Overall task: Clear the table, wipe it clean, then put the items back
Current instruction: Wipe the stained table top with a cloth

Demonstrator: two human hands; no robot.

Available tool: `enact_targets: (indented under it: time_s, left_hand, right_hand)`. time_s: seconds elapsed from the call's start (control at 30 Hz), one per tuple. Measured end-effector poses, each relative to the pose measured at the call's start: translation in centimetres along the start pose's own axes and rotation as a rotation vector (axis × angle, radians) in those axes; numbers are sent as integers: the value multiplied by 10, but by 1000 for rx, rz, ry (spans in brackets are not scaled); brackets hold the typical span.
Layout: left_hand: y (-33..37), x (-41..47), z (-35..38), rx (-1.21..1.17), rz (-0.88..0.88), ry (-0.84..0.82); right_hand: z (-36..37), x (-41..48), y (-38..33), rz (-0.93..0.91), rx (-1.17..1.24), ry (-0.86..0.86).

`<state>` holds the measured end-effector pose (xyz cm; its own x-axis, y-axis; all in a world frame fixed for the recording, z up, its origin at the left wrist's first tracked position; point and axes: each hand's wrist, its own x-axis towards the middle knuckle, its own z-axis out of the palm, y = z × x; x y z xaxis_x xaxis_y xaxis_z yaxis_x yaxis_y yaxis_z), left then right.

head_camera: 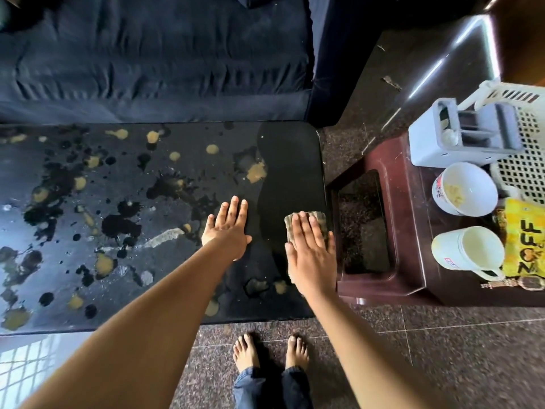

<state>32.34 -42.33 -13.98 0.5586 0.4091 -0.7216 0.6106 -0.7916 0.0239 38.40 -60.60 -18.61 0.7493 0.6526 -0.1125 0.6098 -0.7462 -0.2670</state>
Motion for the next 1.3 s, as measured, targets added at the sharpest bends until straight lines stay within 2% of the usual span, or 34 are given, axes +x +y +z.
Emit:
enact_targets:
  time_s: [0.07,0.17,0.2,0.23,0.33,0.4,0.47,0.57,0.6,0.63,0.77,0.8,0.83,0.9,0.97,1.0,1.03,1.1,1.17,1.2,1.23,1.3]
  left_hand:
    - [2,-5,4,-24,19,42]
    - [0,-4,8,-143,37,166]
    - [-2,-5,11,-193,50,216]
    - [-4,-8,16,-230,68,261]
    - [-1,-16,34,-267,96,364]
    - [4,-16,41,-255,86,402]
    - [6,-16,44,-218,66,425]
    - [6,-16,46,-166,54,432]
    - [7,-17,47,-159,49,426]
    - [8,-17,47,-152,44,424]
    - [13,-14,50,-175,20,432]
    - [14,-14,51,-180,12,436]
    - [14,-14,52,-187,8,437]
    - [15,-14,51,-192,9,420]
    - [12,-13,50,-172,17,417]
    - [11,-13,49,-163,20,416]
    - [10,-13,49,-152,20,414]
    - [9,-13,50,-151,16,421]
    - [11,-13,51,-181,18,424]
    - [11,-13,51,-189,18,429]
    - [11,-13,51,-188,18,430]
    - [9,-13,50,-186,20,420]
  right_hand:
    - [3,-20,-12,-83,7,10]
    - [0,-42,21,-403,-49,-64]
    - [-1,-47,33,-403,-50,-58]
    - [-1,-50,40,-318,-38,-29]
    - [2,-49,18,138,24,57]
    - [7,-48,-11,218,49,89]
    - [12,-64,-18,60,33,32]
    - [7,-85,20,-340,-52,-26]
    - [5,-88,33,-383,-71,-21]
    - [4,-88,41,-334,-69,0]
    - [12,-75,-1,275,52,99]
    - [14,-75,-20,297,74,104]
    - [18,-78,-34,233,72,89]
    - [21,-93,-38,-41,12,18]
    - [17,-98,-10,-293,-43,-18]
    - [16,-97,6,-333,-61,-18]
    - [15,-95,19,-298,-64,7]
    - [11,-84,26,-13,-15,59]
    - [14,-72,3,282,29,117]
    - [16,-69,-13,336,42,135]
    - [17,-68,-27,311,56,127]
    - [19,-75,-36,73,45,48]
